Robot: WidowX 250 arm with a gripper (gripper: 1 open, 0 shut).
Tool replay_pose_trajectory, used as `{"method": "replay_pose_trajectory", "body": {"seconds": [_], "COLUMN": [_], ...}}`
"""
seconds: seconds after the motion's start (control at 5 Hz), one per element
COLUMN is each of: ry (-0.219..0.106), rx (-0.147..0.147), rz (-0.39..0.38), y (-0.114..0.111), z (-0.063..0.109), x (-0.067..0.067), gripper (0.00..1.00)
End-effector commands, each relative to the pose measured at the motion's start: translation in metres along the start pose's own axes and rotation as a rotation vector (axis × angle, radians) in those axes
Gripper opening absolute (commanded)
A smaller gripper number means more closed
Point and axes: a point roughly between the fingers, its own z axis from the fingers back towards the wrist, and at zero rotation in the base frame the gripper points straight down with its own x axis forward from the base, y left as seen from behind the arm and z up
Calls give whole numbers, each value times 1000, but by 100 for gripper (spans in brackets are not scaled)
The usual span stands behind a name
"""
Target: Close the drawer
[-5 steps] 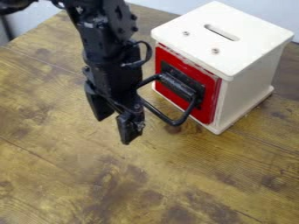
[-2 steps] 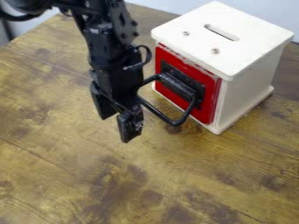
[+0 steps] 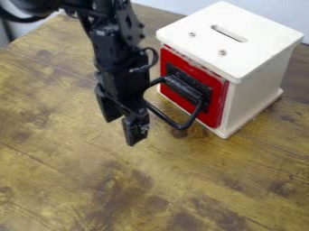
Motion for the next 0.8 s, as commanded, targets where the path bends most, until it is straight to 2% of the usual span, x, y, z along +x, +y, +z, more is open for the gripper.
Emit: {"method": "replay_pose_trajectory", "body": {"seconds": [0.0, 0.2, 0.4, 0.6], "ry": [-59, -62, -71, -85], "rx": [25, 30, 33, 38], "rz": [16, 17, -40, -94], "y": [7, 6, 4, 2], "z": [24, 30, 37, 44], "x": [10, 11, 9, 6], "gripper": [100, 0, 100, 100]}}
